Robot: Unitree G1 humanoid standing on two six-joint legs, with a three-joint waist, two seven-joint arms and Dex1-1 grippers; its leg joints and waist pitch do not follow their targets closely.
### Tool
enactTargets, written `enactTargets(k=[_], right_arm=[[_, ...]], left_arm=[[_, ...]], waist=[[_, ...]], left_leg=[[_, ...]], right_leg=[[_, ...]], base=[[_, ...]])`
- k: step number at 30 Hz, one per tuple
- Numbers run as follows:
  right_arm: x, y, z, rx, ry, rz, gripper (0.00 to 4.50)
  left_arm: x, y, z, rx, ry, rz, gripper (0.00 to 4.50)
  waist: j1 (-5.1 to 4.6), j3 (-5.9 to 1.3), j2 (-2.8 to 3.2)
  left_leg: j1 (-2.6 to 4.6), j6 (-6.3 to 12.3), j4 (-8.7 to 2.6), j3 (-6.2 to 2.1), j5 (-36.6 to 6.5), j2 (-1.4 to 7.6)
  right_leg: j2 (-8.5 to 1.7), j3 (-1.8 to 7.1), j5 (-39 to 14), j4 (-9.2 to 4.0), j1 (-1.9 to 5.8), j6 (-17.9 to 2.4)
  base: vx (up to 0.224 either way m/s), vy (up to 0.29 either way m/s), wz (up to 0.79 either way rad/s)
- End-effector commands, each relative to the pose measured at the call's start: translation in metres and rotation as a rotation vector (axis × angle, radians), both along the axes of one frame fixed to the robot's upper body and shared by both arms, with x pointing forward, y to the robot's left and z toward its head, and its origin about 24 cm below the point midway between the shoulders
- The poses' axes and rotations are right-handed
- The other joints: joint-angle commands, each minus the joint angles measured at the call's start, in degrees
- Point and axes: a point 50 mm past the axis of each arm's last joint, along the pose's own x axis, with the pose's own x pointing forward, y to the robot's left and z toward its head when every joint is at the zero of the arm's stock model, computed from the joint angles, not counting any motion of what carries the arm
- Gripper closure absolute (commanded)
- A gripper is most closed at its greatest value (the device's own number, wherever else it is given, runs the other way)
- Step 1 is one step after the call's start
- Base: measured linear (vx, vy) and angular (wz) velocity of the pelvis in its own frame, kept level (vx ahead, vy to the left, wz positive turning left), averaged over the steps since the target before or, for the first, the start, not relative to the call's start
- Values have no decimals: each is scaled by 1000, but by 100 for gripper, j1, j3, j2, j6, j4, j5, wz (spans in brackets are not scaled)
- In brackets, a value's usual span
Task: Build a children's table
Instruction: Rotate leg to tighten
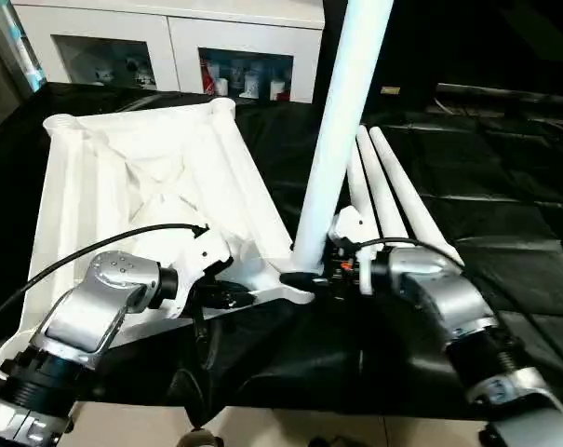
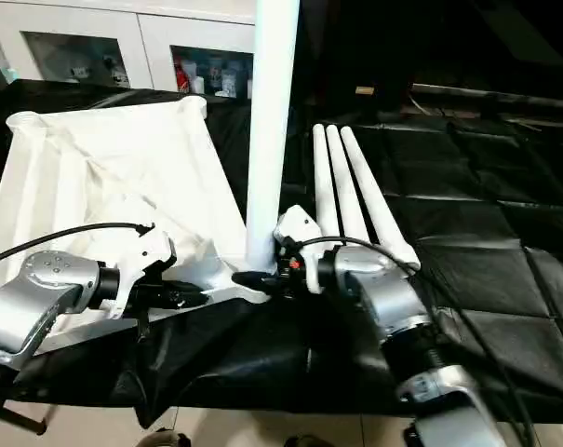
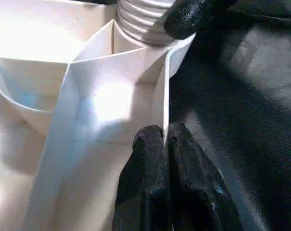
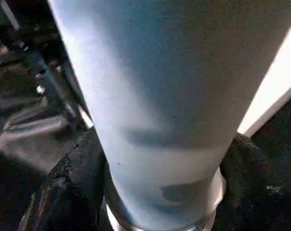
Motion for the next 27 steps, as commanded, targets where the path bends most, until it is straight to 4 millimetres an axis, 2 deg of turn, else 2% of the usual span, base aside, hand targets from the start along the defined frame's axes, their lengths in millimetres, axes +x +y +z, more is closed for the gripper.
enactTargets(k=[1, 3, 5, 7, 9, 10, 11, 12, 13, 15, 18, 19, 20, 22, 23, 26, 27], right_arm=[[5, -7, -14, -21, 52, -142, 177], [10, -3, -21, 0, 90, -250, 178], [14, 4, -25, 30, 123, -332, 178], [18, 12, -29, 44, 153, -400, 178], [23, 25, -34, 16, 161, -491, 178], [25, 27, -35, 9, 161, -510, 178], [27, 33, -35, -2, 159, -552, 178], [31, 41, -34, -17, 159, -602, 178], [31, 42, -34, -18, 159, -606, 178], [33, 50, -33, -45, 150, -622, 178], [34, 61, -26, -4, 134, -594, 178], [36, 62, -25, 21, 146, -602, 143], [37, 61, -23, 32, 140, -602, 109], [39, 60, -22, 41, 132, -600, 102], [40, 56, -20, 37, 112, -585, 88], [41, 53, -19, 22, 86, -562, 62], [41, 48, -18, 16, 64, -515, 62]], left_arm=[[5, -13, 9, -52, -29, -29, 450], [16, -14, 6, -43, -51, 73, 450], [27, -16, 4, -30, -82, 170, 450], [37, -20, 2, -34, -102, 263, 450], [48, -31, -1, -39, -109, 393, 450], [51, -34, -2, -38, -110, 419, 450], [53, -41, -4, -42, -109, 443, 450], [56, -52, -6, -49, -108, 467, 450], [57, -53, -7, -50, -108, 469, 450], [58, -66, -8, -62, -102, 472, 450], [57, -88, -7, -106, -130, 414, 450], [57, -92, -6, -124, -124, 408, 450], [56, -93, -6, -125, -122, 405, 450], [56, -93, -7, -118, -130, 396, 450], [56, -90, -8, -108, -136, 382, 450], [55, -86, -9, -97, -142, 360, 450], [53, -81, -10, -86, -142, 336, 450]], waist=[[2, -535, 132], [-22, -507, 155], [-44, -500, 153], [-49, -502, 149], [-61, -489, 157], [-78, -474, 146], [-76, -480, 134], [-85, -466, 135], [-117, -467, 128], [-114, -489, 90], [-91, -502, 101], [-88, -515, 75], [-94, -522, 81], [-95, -521, 91], [-96, -530, 93], [-96, -527, 112], [-99, -524, 102]], left_leg=[[68, -43, -361, -14, -1376, 81], [91, -117, -368, -10, -1577, 75], [118, -212, -373, -32, -1830, 69], [152, -233, -365, -41, -1977, 65], [151, -239, -364, -36, -2041, 54], [171, -269, -357, -45, -2166, 40], [186, -234, -357, -54, -2222, 39], [187, -216, -355, -52, -2259, 33], [190, -228, -345, -59, -2275, 16], [204, -178, -342, -57, -2263, 15], [163, -60, -341, -49, -2179, 4], [149, -22, -343, -43, -2094, 9], [146, -10, -346, -37, -2053, 19], [142, 10, -350, -32, -2050, 15], [119, 20, -357, -40, -2017, 21], [131, 34, -353, -30, -2027, 23], [122, 48, -352, -26, -2037, 17]], right_leg=[[-379, 264, -1269, -398, 334, -1174], [-378, 261, -1555, -434, 303, -1139], [-387, 245, -2018, -475, 297, -1028], [-397, 236, -2256, -511, 279, -956], [-389, 235, -2386, -531, 264, -907], [-397, 208, -2667, -564, 252, -833], [-408, 196, -2860, -603, 257, -712], [-412, 191, -2960, -625, 239, -678], [-400, 168, -3108, -646, 232, -599], [-397, 159, -3094, -659, 226, -525], [-411, 164, -3124, -666, 235, -423], [-414, 169, -3088, -645, 242, -403], [-406, 173, -2999, -636, 236, -423], [-396, 169, -2919, -628, 230, -452], [-406, 170, -2867, -614, 255, -465], [-407, 176, -2824, -615, 239, -510], [-408, 176, -2884, -626, 242, -495]], base=[[0, 0, 0], [0, 0, 0], [0, 0, 0], [0, 0, 0], [0, 0, 0], [0, 0, 0], [0, 0, 0], [0, 0, 0], [0, 0, 0], [0, 0, 0], [0, 0, 0], [0, 0, 0], [0, 0, 0], [0, 0, 0], [0, 0, 0], [0, 0, 0], [0, 0, 0]])
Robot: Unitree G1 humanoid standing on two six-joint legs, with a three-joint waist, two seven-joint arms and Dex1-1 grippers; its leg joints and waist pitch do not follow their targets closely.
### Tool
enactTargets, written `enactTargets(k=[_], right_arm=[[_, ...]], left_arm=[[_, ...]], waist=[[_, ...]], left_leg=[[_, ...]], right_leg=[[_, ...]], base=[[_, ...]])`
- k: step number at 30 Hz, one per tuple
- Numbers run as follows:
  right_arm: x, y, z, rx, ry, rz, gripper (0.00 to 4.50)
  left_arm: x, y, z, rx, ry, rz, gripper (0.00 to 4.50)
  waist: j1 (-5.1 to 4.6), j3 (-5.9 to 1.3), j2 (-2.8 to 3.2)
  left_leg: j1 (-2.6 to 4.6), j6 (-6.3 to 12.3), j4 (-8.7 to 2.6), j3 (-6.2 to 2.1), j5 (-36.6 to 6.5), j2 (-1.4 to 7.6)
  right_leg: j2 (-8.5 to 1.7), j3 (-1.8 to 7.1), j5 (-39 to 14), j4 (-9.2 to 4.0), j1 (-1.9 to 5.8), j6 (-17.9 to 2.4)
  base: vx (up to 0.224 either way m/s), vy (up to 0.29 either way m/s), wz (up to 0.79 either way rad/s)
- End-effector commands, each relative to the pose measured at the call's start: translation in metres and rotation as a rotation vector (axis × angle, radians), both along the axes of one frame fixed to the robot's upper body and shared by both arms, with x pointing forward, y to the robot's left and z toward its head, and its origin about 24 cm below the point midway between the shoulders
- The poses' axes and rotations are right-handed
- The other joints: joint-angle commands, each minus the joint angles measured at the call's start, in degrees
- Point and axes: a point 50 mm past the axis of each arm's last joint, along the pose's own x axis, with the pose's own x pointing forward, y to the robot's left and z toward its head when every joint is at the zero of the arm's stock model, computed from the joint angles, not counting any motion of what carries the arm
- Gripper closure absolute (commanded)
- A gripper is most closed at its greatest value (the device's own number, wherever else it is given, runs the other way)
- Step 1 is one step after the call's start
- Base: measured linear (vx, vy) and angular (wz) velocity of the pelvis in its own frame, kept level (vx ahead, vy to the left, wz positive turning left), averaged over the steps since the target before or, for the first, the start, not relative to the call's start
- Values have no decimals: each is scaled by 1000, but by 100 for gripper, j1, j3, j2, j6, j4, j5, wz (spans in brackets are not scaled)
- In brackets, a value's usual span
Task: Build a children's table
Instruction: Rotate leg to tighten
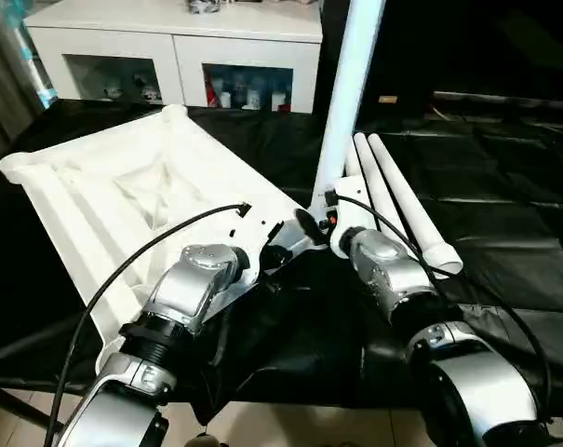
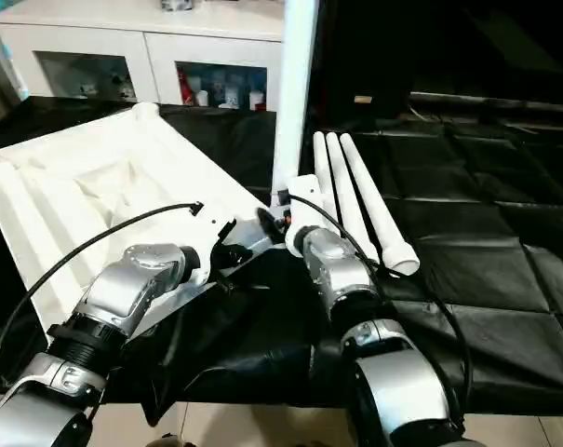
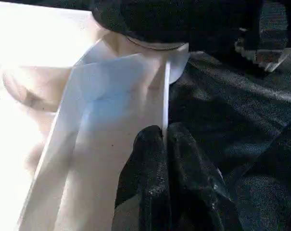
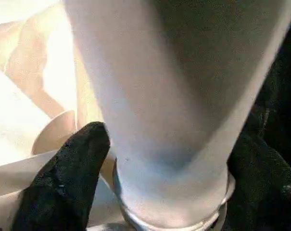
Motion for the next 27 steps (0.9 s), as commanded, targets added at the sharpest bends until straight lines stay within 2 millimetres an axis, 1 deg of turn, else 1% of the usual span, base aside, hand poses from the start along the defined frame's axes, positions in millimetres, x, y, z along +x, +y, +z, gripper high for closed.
enactTargets(k=[1, 2, 3, 4, 5, 6, 7, 8, 9, 10, 11, 12, 14, 15, 16, 17, 19, 20, 22, 24, 25, 27], right_arm=[[-12, 25, -6, 7, 23, 217, 62], [-14, 21, -4, 6, 0, 277, 62], [-15, 20, -4, 7, -8, 296, 62], [-17, 17, -2, 13, -29, 352, 62], [-18, 14, -1, 19, -31, 378, 62], [-20, 9, 0, 21, -34, 411, 62], [-20, 8, 0, 20, -35, 419, 62], [-23, 0, 0, 12, -37, 469, 62], [-24, -1, 0, 11, -38, 475, 62], [-26, -6, 0, 1, -43, 503, 62], [-29, -13, 0, -12, -45, 540, 62], [-31, -19, 0, -26, -50, 571, 62], [-34, -27, 1, -44, -56, 614, 62], [-35, -29, 2, -50, -59, 630, 62], [-36, -31, 3, -54, -61, 639, 62], [-37, -33, 4, -55, -63, 650, 62], [-38, -35, 5, -54, -63, 660, 62], [-40, -38, 7, -52, -58, 680, 77], [-42, -39, 7, -52, -52, 699, 77], [-43, -40, 7, -52, -47, 707, 106], [-44, -40, 7, -51, -45, 712, 112], [-44, -40, 6, -43, -41, 718, 125]], left_arm=[[2, -5, 10, -15, -75, -65, 450], [-1, -1, 9, -17, -71, -103, 450], [-2, 0, 9, -17, -69, -115, 450], [-4, 3, 9, -17, -63, -144, 450], [-6, 5, 9, -25, -60, -166, 450], [-9, 7, 9, -37, -59, -200, 450], [-10, 8, 9, -39, -59, -209, 450], [-14, 11, 9, -43, -50, -254, 450], [-15, 12, 9, -43, -50, -260, 450], [-18, 14, 10, -49, -45, -295, 450], [-23, 18, 9, -54, -30, -339, 450], [-28, 21, 9, -56, -19, -384, 450], [-34, 27, 8, -50, 7, -441, 450], [-36, 30, 8, -43, 13, -457, 450], [-37, 32, 8, -38, 17, -465, 450], [-37, 35, 7, -27, 23, -466, 450], [-37, 38, 7, -22, 27, -468, 450], [-38, 44, 7, -12, 32, -471, 450], [-39, 47, 8, -8, 34, -473, 450], [-40, 49, 8, -6, 37, -477, 450], [-40, 50, 9, -6, 39, -480, 450], [-39, 51, 9, -8, 38, -477, 450]], waist=[[-26, -449, -20], [-42, -440, -2], [-37, -438, -17], [-42, -450, -18], [-45, -456, 9], [-49, -466, 5], [-49, -466, 24], [-59, -467, 19], [-54, -476, 19], [-54, -477, 37], [-53, -483, 32], [-46, -475, 62], [-37, -487, 59], [-26, -485, 93], [-13, -483, 91], [13, -486, 117], [16, -480, 99], [25, -466, 130], [39, -468, 107], [51, -466, 90], [61, -469, 98], [64, -470, 94]], left_leg=[[58, 69, -381, -21, -2030, 33], [47, 78, -393, -27, -2038, 36], [41, 105, -394, -27, -2044, 33], [27, 127, -397, -26, -1946, 50], [10, 138, -400, -25, -1848, 58], [6, 146, -397, -23, -1792, 62], [7, 151, -397, -25, -1770, 65], [12, 167, -396, -15, -1723, 71], [10, 172, -392, -18, -1706, 76], [3, 183, -395, -18, -1671, 83], [19, 188, -385, -6, -1665, 88], [19, 195, -391, -9, -1664, 88], [42, 207, -382, 4, -1663, 104], [41, 205, -382, 6, -1653, 107], [50, 213, -382, 14, -1646, 115], [32, 186, -385, 3, -1598, 113], [26, 164, -394, 3, -1616, 113], [39, 116, -400, -6, -1754, 108], [34, 107, -407, -8, -1764, 111], [45, 101, -403, -1, -1772, 108], [47, 91, -400, -2, -1754, 106], [37, 83, -401, -4, -1711, 106]], right_leg=[[-382, 181, -2898, -602, 189, -511], [-375, 179, -2889, -603, 191, -519], [-373, 176, -2904, -613, 203, -499], [-386, 198, -2769, -581, 216, -540], [-380, 205, -2585, -566, 234, -614], [-380, 208, -2471, -544, 238, -669], [-382, 213, -2392, -535, 239, -729], [-365, 213, -2194, -507, 244, -859], [-370, 212, -2134, -495, 259, -887], [-368, 218, -2020, -479, 263, -949], [-365, 227, -1908, -471, 259, -1010], [-362, 227, -1887, -472, 258, -1031], [-358, 234, -1753, -458, 252, -1140], [-360, 239, -1701, -449, 244, -1178], [-344, 241, -1617, -456, 232, -1213], [-345, 238, -1513, -425, 253, -1239], [-342, 234, -1516, -424, 259, -1233], [-344, 233, -1692, -443, 255, -1185], [-354, 241, -1748, -443, 266, -1144], [-353, 245, -1823, -455, 252, -1116], [-361, 246, -1852, -458, 250, -1114], [-356, 244, -1804, -452, 255, -1123]], base=[[0, 0, 0], [0, 0, 0], [0, 0, 0], [0, 0, 0], [0, 0, 0], [0, 0, 0], [0, 0, 0], [0, 0, 0], [0, 0, 0], [0, 0, 0], [0, 0, 0], [0, 0, 0], [0, 0, 0], [0, 0, 0], [0, 0, 0], [0, 0, 0], [0, 0, 0], [0, 0, 0], [0, 0, 0], [0, 0, 0], [0, 0, 0], [0, 0, 0]])
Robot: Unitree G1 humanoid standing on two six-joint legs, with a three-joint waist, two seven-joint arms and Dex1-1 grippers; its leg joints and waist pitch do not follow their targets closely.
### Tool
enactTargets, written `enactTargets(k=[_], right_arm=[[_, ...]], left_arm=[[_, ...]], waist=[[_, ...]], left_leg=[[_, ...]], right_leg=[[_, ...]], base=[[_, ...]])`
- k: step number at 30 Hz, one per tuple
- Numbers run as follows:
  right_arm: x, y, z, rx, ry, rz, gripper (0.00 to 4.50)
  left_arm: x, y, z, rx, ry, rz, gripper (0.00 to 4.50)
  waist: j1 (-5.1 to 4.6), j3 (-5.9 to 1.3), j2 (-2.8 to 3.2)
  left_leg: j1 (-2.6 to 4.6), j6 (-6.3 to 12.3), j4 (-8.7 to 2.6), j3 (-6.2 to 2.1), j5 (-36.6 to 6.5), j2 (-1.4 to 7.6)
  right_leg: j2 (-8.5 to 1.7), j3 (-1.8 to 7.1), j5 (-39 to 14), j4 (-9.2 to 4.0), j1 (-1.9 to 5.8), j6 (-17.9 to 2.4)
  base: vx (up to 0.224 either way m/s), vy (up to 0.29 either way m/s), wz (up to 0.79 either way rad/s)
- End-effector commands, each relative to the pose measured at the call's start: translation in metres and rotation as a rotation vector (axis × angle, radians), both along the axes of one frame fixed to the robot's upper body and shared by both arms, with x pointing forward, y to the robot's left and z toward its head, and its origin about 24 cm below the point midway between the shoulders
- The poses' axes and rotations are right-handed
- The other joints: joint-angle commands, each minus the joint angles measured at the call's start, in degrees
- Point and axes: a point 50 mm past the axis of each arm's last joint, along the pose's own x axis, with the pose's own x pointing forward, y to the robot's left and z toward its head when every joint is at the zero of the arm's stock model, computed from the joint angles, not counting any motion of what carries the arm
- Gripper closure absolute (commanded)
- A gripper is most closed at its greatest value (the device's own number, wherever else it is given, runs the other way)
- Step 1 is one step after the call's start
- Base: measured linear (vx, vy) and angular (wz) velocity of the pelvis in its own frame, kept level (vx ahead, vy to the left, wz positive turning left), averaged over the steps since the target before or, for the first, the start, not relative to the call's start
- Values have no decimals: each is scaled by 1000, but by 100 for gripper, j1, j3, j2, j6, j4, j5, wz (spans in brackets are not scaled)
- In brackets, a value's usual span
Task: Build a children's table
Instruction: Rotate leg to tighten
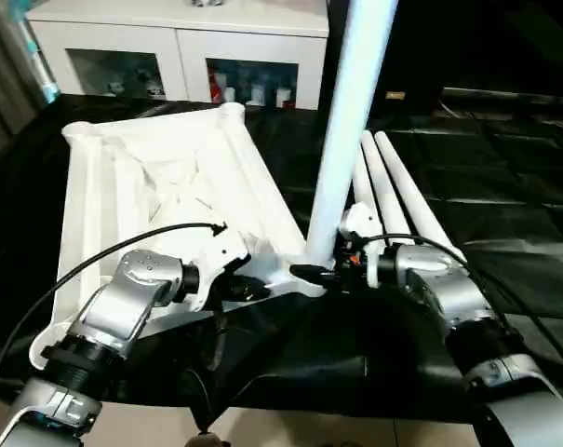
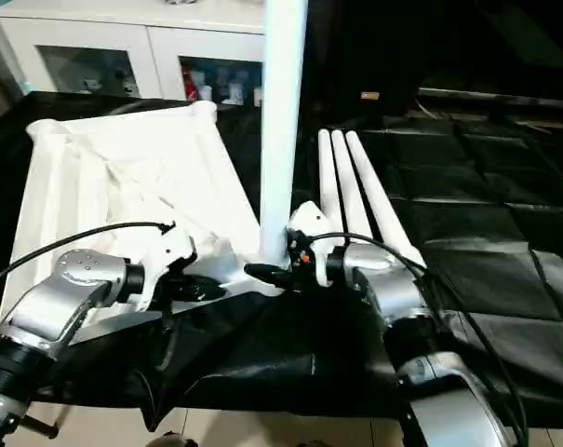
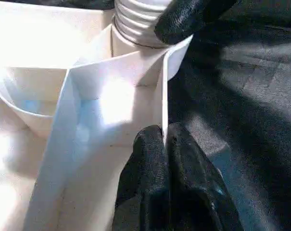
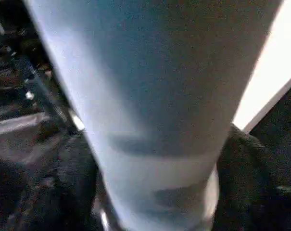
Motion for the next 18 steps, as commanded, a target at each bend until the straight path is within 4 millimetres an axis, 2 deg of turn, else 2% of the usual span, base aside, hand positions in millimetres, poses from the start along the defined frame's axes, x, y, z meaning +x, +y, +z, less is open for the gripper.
enactTargets(k=[1, 5, 9, 13, 14, 15, 17, 18], right_arm=[[0, 1, 4, 6, -5, 17, 137], [-6, 5, -2, 4, 29, 45, 166], [-7, 8, -8, 10, 49, 7, 173], [5, 13, -19, 6, 59, -219, 175], [5, 13, -19, 6, 59, -219, 175], [10, 15, -24, -4, 66, -334, 175], [15, 18, -27, 5, 88, -436, 175], [18, 21, -29, 14, 106, -510, 175]], left_arm=[[-3, -5, 3, -31, 7, -48, 450], [-5, -5, 1, -33, 13, -49, 450], [-4, -6, 0, -38, 15, -28, 450], [6, -10, -2, -33, -8, 73, 450], [6, -10, -2, -33, -8, 73, 450], [15, -14, -3, -28, -30, 156, 450], [23, -18, -4, -30, -46, 229, 450], [28, -22, -4, -33, -54, 282, 450]], waist=[[-20, -478, 65], [-17, -475, 42], [-22, -470, 37], [-69, -430, 36], [-87, -417, 39], [-102, -415, 32], [-161, -398, 28], [-187, -400, 36]], left_leg=[[76, 80, -377, -9, -1674, 98], [74, 97, -374, -3, -1622, 94], [67, 86, -378, -6, -1610, 93], [86, -34, -401, -20, -1884, 82], [119, -75, -399, -31, -2057, 66], [130, -87, -400, -38, -2121, 65], [177, -140, -376, -55, -2276, 28], [170, -131, -364, -46, -2294, 18]], right_leg=[[-371, 246, -1741, -447, 286, -1130], [-371, 248, -1747, -448, 288, -1109], [-380, 247, -1839, -453, 284, -1072], [-382, 234, -2364, -506, 252, -947], [-385, 217, -2664, -544, 239, -858], [-389, 215, -2784, -555, 233, -816], [-396, 178, -3260, -638, 200, -643], [-395, 184, -3335, -645, 187, -614]], base=[[0, 0, 0], [0, 0, 0], [0, 0, 0], [0, 0, 0], [0, 0, 0], [0, 0, 0], [0, 0, 0], [0, 0, 0]])
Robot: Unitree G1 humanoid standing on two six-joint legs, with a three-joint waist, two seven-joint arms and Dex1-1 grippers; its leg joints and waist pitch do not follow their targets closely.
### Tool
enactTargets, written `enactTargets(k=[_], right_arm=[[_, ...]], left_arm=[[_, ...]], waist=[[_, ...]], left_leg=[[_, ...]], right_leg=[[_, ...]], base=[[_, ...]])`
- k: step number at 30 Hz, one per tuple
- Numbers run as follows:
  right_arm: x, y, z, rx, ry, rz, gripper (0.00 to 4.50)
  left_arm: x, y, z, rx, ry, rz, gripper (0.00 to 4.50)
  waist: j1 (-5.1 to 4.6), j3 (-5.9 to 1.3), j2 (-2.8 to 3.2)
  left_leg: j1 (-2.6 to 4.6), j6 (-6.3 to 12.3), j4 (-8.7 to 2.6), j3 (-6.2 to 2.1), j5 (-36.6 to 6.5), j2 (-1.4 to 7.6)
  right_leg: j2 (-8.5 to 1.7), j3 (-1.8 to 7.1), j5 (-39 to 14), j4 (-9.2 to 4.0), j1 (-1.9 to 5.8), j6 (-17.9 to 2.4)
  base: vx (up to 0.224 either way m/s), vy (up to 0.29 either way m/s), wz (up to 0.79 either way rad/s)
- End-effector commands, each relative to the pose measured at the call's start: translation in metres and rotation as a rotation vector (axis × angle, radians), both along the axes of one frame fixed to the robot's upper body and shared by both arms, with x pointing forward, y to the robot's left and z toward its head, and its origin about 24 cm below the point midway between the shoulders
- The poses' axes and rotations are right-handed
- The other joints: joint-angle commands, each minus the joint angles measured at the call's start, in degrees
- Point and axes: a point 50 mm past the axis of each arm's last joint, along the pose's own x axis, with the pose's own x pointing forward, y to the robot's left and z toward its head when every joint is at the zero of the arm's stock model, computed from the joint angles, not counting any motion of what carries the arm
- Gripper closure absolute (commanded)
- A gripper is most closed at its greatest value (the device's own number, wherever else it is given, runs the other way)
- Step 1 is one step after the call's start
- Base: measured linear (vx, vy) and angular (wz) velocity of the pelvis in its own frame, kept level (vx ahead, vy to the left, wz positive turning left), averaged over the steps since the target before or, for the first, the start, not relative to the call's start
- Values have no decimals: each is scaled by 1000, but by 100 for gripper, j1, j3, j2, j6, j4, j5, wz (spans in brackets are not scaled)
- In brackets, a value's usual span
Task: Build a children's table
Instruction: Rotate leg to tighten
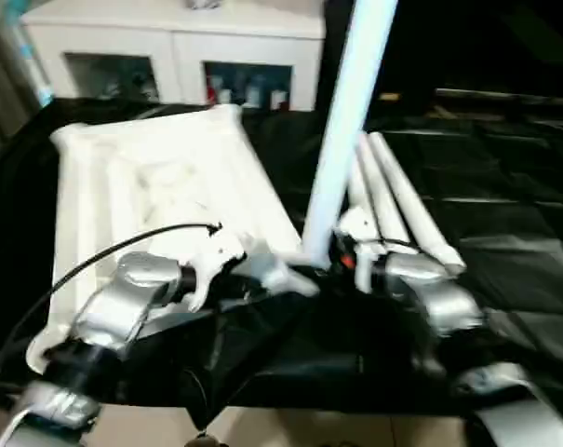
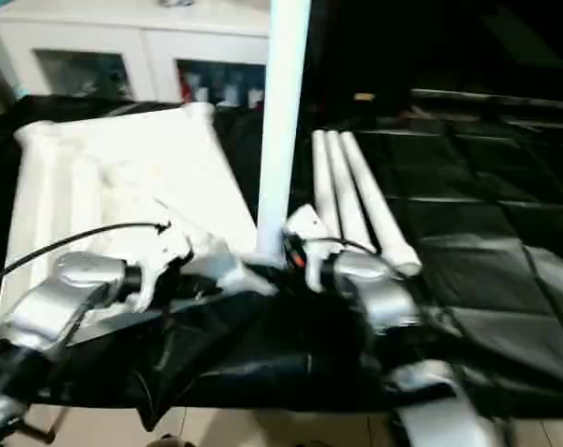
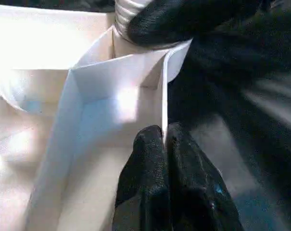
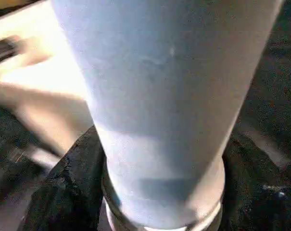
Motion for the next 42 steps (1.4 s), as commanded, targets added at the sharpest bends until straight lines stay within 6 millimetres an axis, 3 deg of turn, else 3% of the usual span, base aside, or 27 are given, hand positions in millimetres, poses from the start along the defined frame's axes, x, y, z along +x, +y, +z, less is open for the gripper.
enactTargets(k=[1, 3, 5, 9, 11, 15, 21, 25, 28, 31, 35, 37, 42], right_arm=[[-1, 0, -17, -23, 83, -122, 175], [4, 15, -20, -30, 116, -267, 175], [5, 24, -20, -38, 119, -291, 175], [6, 42, -16, -69, 93, -264, 175], [7, 47, -12, -48, 87, -252, 120], [9, 48, -9, -49, 61, -233, 78], [7, 39, 0, -27, 1, -45, 78], [2, 21, 3, -49, -43, 116, 78], [0, 5, 5, -62, -52, 172, 78], [-3, -5, 6, -76, -54, 222, 78], [-7, -18, 9, -81, -52, 280, 115], [-7, -19, 9, -80, -51, 285, 126], [-11, -18, 10, -79, -51, 335, 159]], left_arm=[[11, -5, 4, -19, -30, 97, 450], [24, -19, 3, -22, -47, 226, 450], [27, -26, 4, -21, -56, 258, 450], [29, -39, 6, -31, -69, 250, 450], [29, -43, 7, -28, -79, 234, 450], [27, -44, 6, -38, -92, 202, 450], [16, -34, 2, -38, -76, 84, 450], [4, -22, -1, -39, -53, -36, 450], [-7, -14, -1, -49, -26, -139, 450], [-13, -7, -2, -34, -4, -190, 450], [-17, 12, -4, 13, 22, -215, 450], [-18, 15, -4, 18, 30, -222, 450], [-19, 28, -3, 35, 38, -221, 450]], waist=[[-37, -393, 47], [-44, -395, 85], [-55, -401, 51], [-59, -408, 65], [-70, -430, 79], [-102, -418, 89], [-139, -426, 72], [-109, -448, 76], [-107, -461, 64], [-29, -493, 84], [40, -515, 98], [44, -518, 96], [26, -490, 103]], left_leg=[[132, -123, -363, -45, -2313, 16], [140, -124, -352, -48, -2332, 6], [184, -103, -318, -38, -2453, -25], [140, -2, -352, -60, -2573, -19], [92, 14, -398, -81, -2567, 15], [74, 7, -424, -83, -2670, 24], [55, 120, -430, -68, -2590, 39], [10, 202, -442, -42, -2257, 76], [13, 226, -414, -12, -2100, 77], [49, 291, -389, 27, -1780, 107], [8, 341, -381, 47, -1332, 106], [-19, 341, -386, 39, -1266, 105], [11, 252, -404, 33, -1516, 111]], right_leg=[[-390, 155, -3449, -678, 144, -571], [-387, 137, -3490, -694, 120, -529], [-362, 84, -3600, -735, 88, -438], [-390, 31, -3641, -758, 114, -298], [-401, 27, -3388, -722, 169, -345], [-407, 29, -3197, -712, 165, -458], [-435, 59, -3095, -710, 187, -547], [-447, 107, -2570, -631, 239, -775], [-439, 145, -2250, -571, 227, -988], [-436, 174, -1790, -511, 224, -1203], [-404, 170, -1205, -421, 276, -1311], [-407, 158, -1116, -400, 306, -1335], [-406, 151, -1496, -443, 283, -1280]], base=[[0, 0, 0], [0, 0, 0], [0, 0, 0], [0, 0, 0], [0, 0, 0], [0, 0, 0], [0, 0, 0], [0, 0, 0], [0, 0, 0], [18, -9, 3], [26, -14, 4], [0, 0, 0], [0, 0, 0]])
